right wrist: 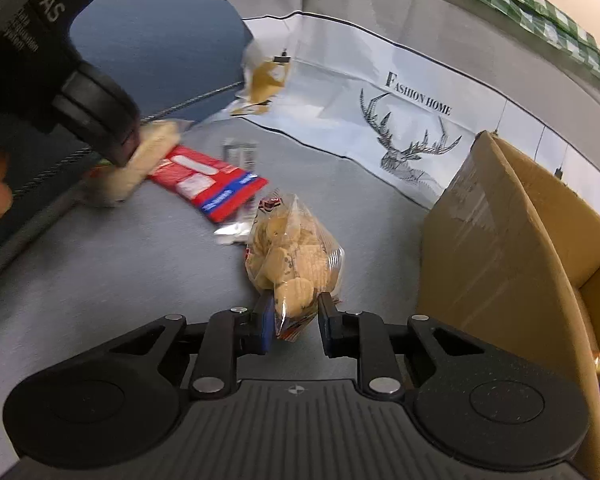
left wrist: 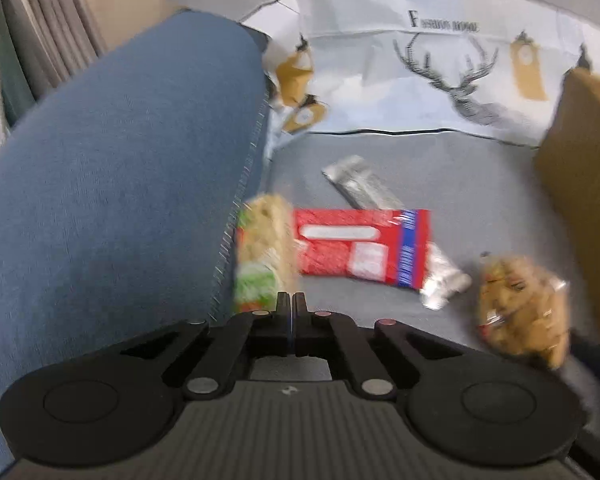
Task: Organize snacks
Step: 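Lower left gripper over the bread roll while right gripper grasps the cookie bag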
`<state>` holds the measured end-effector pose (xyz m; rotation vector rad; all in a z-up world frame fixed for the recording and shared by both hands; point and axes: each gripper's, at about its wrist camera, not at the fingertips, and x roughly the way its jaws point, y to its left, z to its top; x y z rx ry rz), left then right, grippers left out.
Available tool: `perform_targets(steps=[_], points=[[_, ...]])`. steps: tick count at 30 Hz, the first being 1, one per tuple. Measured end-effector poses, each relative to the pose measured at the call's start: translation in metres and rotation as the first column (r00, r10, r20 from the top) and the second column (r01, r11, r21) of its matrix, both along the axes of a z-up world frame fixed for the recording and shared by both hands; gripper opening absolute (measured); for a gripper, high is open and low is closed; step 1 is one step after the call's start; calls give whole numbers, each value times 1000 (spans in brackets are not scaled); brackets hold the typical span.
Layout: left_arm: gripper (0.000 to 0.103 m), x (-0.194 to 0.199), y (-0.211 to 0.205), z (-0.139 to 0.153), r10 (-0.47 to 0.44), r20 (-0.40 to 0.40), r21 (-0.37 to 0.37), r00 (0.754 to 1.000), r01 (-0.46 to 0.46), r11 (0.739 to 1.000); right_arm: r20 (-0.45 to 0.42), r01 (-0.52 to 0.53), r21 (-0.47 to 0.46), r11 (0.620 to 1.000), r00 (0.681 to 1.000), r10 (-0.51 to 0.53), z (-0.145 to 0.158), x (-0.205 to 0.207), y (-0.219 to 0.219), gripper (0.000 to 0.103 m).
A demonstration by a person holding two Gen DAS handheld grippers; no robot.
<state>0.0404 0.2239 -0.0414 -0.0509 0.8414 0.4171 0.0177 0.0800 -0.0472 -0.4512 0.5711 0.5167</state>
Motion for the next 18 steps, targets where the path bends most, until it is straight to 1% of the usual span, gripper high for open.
perform_targets(steps=[1,3,5,10,13,14,15,16,17,18], points=[[0,-4,0,3,-6,14,-26,1000,7,1000,-7,1,3,1000,1000,-1,2,-5,-2,23],[0,-14,-2,8,-23,45,-48,999,26,999,-10,3,17,1000,1000,-2,7,-14,-7,22],[0,-22,-6,11,-36,58,-62,998,40,997,-6,-3,28,1000,1000,3,12,-25,-11,20],[1,-26,-12,12,-47,55,-1,997,48,999,-23,-42,11,999,999,42,14,-42,-18,20],[2,-23,-10,9,-38,35,11,999,38,999,-61,-87,40,995,994,90,15,-44,-22,23],[9,-19,-10,8,-34,29,23,999,33,999,-78,-106,61,993,991,111,16,-44,-23,25],[18,-17,-9,6,-30,22,36,999,29,999,-88,-122,81,989,988,129,17,-44,-24,25],[42,-13,-10,3,-27,13,50,1000,26,998,-92,-136,91,986,985,145,18,-44,-23,32],[54,-9,-10,0,-25,1,69,1000,25,997,-85,-143,88,986,985,151,17,-44,-22,49],[54,-4,-11,-3,-32,-12,87,999,33,996,-72,-142,82,986,986,148,16,-44,-20,57]])
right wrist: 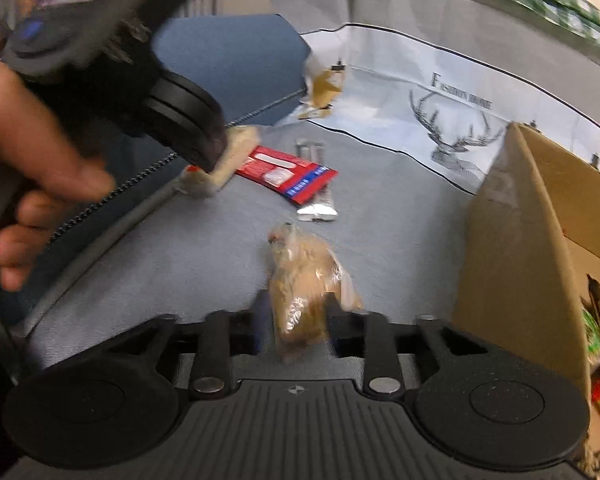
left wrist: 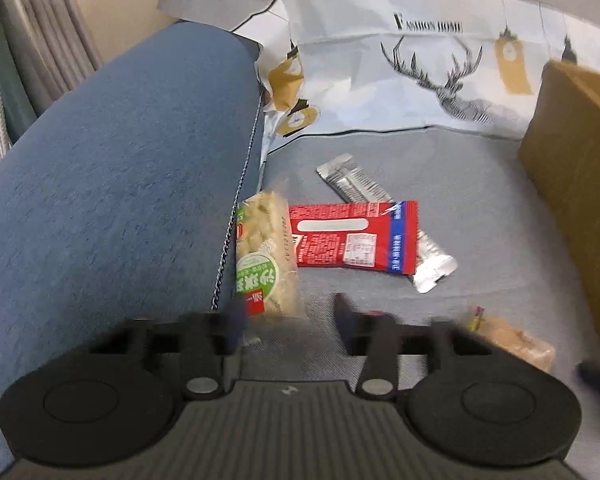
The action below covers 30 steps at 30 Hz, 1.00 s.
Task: Organize snacks
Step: 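Lower left gripper over the bread roll while right gripper grasps the cookie bag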
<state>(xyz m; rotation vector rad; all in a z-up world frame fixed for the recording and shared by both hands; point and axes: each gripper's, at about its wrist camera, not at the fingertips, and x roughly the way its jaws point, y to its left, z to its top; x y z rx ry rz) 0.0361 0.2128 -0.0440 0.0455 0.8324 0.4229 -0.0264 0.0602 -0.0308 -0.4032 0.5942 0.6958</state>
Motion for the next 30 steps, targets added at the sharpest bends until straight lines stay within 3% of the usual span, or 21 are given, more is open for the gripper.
perform_targets(steps=[1,4,6,8,12,15,16,17,24,27,28,29,30], points=[[55,4,-1,-2,-6,-9,19,1000,6,1000,14,5,-5,1000,1000,-5,-1,2,2,65],[56,16,-5,-13,-5,-64,94,998,11,996,-8,21,-2,1000,1000,-21,-5,15,6,68],[54,22,-2,-18,9,-94,94,996,0,996,-29,35,-11,999,999,-36,-10,23,9,71],[39,27,3,-22,39,-109,76,993,-31,997,-45,48,-15,999,998,-49,-13,30,10,71],[25,25,12,-16,81,-70,42,994,-78,996,-118,58,-27,998,991,-61,-21,41,10,70],[10,19,9,-6,79,-13,47,997,-78,996,-121,52,-38,998,991,-56,-25,41,10,64],[0,17,9,-3,68,-4,35,998,-68,997,-104,47,-40,998,993,-51,-24,39,10,58],[0,14,8,-2,57,0,25,998,-57,998,-87,44,-42,998,995,-47,-23,37,11,46],[0,-11,6,12,19,63,-38,998,-16,999,-44,52,-26,998,998,-54,-15,26,4,42],[3,-12,5,10,31,39,-12,999,-30,999,-35,47,-35,998,998,-49,-13,20,3,42],[13,-11,5,8,36,31,-4,999,-35,999,-38,48,-39,998,998,-49,-12,20,3,42],[29,-10,4,7,39,21,7,999,-39,999,-47,49,-46,998,998,-51,-12,19,3,42],[34,-7,4,5,37,13,18,999,-37,999,-59,49,-55,997,997,-52,-13,19,4,43]])
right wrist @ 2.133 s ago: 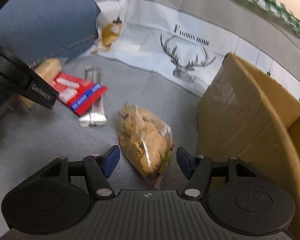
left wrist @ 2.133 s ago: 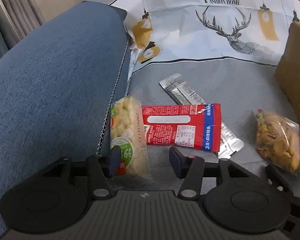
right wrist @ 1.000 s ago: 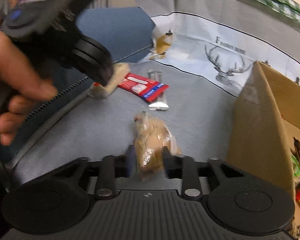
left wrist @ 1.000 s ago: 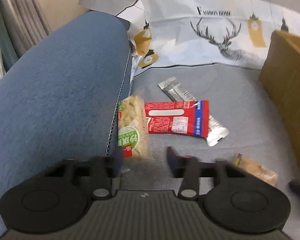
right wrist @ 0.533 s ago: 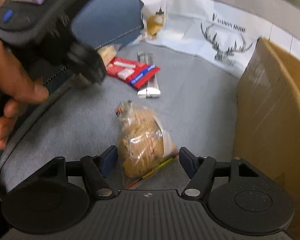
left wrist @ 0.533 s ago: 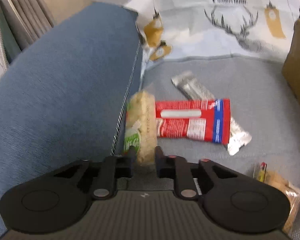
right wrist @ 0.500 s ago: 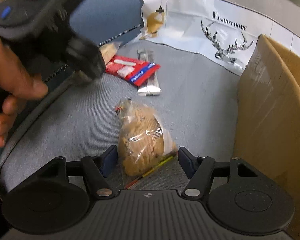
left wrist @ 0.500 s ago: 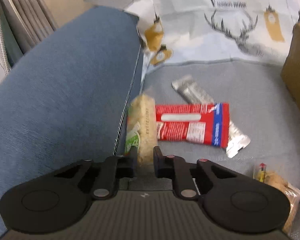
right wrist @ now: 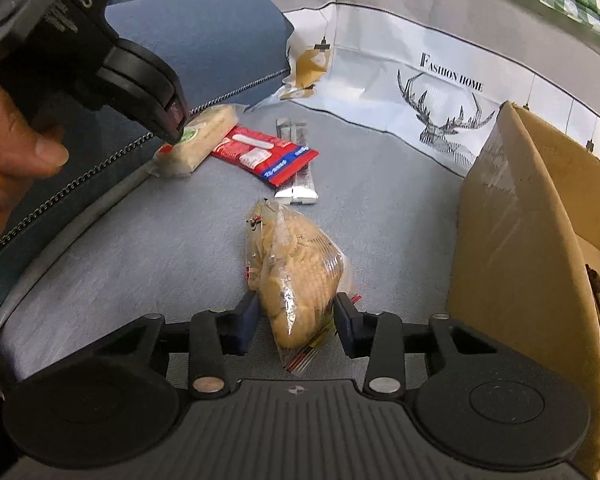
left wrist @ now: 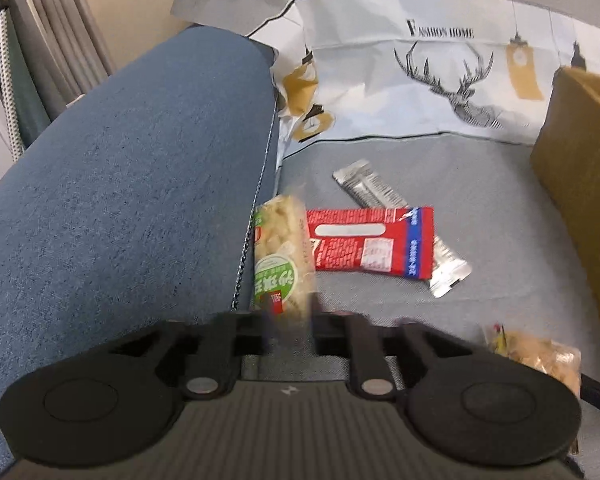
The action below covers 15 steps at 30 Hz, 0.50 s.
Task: Organize snacks
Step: 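Lower left gripper over the bread roll while right gripper grasps the cookie bag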
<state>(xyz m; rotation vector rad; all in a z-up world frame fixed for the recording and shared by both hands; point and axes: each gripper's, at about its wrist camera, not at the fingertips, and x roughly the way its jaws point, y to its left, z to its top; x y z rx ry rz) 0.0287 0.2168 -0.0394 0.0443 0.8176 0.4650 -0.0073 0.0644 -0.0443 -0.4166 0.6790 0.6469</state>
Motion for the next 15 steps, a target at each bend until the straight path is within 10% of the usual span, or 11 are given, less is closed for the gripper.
perform_targets(steps=[8,15], points=[[53,31,-10,-25,-12,-107,115,994,24,993,14,-23,-28,999,1000,24,-5,0,8,60],[37,44,3,-35,59,-122,102,991,-46,994,-20,-10,-27,1000,1000,10,-10,13,7,63]])
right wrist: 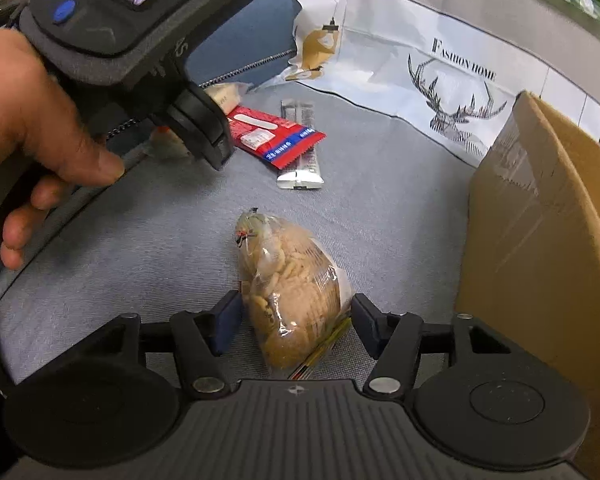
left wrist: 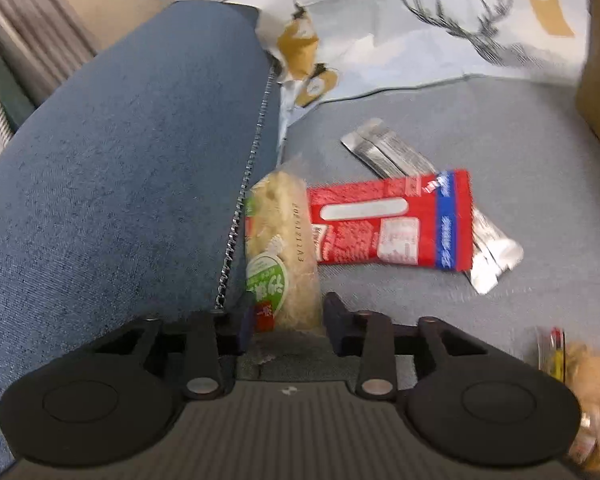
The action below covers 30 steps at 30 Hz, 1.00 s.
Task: Organize snacks
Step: 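Lower left gripper over the bread roll while right gripper grasps the cookie bag, then close left gripper on the clear puffed-snack bar while right gripper holds the cookie bag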
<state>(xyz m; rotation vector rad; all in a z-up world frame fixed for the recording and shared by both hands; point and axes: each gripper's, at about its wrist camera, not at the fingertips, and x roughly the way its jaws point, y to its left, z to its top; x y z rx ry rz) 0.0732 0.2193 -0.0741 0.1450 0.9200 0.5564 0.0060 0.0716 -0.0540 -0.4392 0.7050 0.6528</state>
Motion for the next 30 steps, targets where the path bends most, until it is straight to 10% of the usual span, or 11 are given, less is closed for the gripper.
perform_targets(steps=[4,6,14,18,23,30], points=[[30,-7,3,12,11,65,-45,998,-8,999,-2,-8,-2,1000,1000,8,-2,-1,0,63],[1,-14,2,22,3,113,-60,994,4,998,3,-9,-1,1000,1000,9,-2,-1,-1,61],[0,-49,3,42,-30,201,-226,979,76,971,24,4,35,999,1000,-5,4,-7,-6,45],[8,-53,2,39,-11,167,-169,986,39,985,23,2,49,999,1000,-3,9,-13,-9,45],[43,-36,-9,28,-57,104,-62,993,64,996,-8,-17,49,999,1000,17,9,-16,-9,46],[48,-5,-13,-3,-49,-40,63,998,52,997,-19,-25,25,999,1000,25,3,-10,-3,55]])
